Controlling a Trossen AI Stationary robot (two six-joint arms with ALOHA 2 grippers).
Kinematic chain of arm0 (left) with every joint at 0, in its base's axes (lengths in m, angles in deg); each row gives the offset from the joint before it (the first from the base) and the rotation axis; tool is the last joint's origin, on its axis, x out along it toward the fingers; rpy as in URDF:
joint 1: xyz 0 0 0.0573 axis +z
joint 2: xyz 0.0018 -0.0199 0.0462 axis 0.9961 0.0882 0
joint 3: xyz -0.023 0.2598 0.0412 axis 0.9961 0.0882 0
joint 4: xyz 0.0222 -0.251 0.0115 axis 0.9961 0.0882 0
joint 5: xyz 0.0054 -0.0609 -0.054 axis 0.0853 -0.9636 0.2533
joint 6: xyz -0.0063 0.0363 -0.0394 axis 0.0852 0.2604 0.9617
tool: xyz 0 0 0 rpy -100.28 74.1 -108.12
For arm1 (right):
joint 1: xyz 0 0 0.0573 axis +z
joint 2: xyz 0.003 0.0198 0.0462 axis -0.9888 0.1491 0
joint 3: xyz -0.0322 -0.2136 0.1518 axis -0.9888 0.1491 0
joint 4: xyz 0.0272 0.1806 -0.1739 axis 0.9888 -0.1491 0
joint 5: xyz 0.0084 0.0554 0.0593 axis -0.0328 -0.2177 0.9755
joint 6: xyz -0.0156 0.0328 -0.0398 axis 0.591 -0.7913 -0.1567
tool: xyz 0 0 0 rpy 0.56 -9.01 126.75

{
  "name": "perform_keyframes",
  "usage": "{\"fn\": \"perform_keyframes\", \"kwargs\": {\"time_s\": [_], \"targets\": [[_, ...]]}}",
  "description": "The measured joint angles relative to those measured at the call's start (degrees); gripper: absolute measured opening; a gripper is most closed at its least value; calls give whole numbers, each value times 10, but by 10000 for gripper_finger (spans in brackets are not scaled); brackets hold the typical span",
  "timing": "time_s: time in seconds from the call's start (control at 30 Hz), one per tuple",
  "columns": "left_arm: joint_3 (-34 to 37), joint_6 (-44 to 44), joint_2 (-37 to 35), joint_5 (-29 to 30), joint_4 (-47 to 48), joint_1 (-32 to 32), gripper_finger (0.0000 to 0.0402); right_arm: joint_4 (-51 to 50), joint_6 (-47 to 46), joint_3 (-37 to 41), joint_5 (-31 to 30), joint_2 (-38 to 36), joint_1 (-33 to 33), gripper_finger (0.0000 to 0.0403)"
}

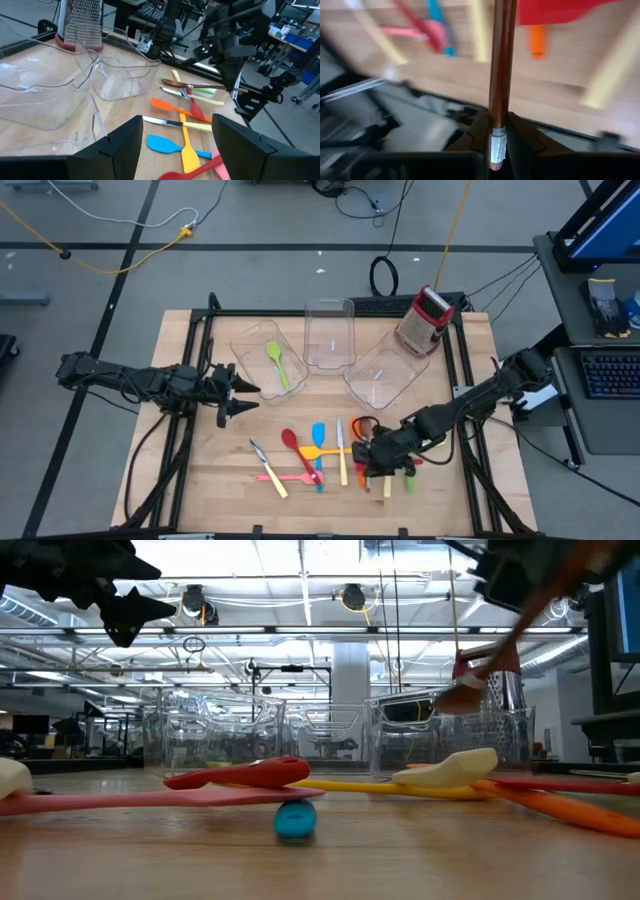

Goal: Pick & Place Kitchen Items
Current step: Put the brown serving spoon into the left transparent bin

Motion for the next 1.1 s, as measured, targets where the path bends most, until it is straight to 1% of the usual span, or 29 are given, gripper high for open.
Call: {"fn": "perform_keyframes", "kwargs": {"time_s": [0.17, 0.3, 0.4, 0.5, 0.67, 0.8, 0.93, 1.1], "targets": [[0, 17, 0, 3, -18, 0, 241, 71, 33, 0, -86, 1, -5, 34], [0, 33, 0, 49, -50, 0, 241, 121, 99, 0, -171, 2, -23, 33], [0, 51, 0, 89, -71, 0, 241, 172, 165, 0, -208, 1, -41, 33], [0, 69, 0, 111, -94, 0, 241, 214, 237, 0, -222, 2, -65, 34], [0, 125, 4, 125, -130, 0, 241, 274, 381, 0, -220, 2, -118, 33], [0, 185, 34, 124, -185, -3, 241, 328, 503, 0, -175, 2, -163, 33], [0, 249, 95, 125, -263, -12, 241, 365, 587, 0, -127, 2, -201, 34], [-1, 325, 201, 125, -376, -18, 241, 377, 660, 0, -84, 2, -227, 33]]}}
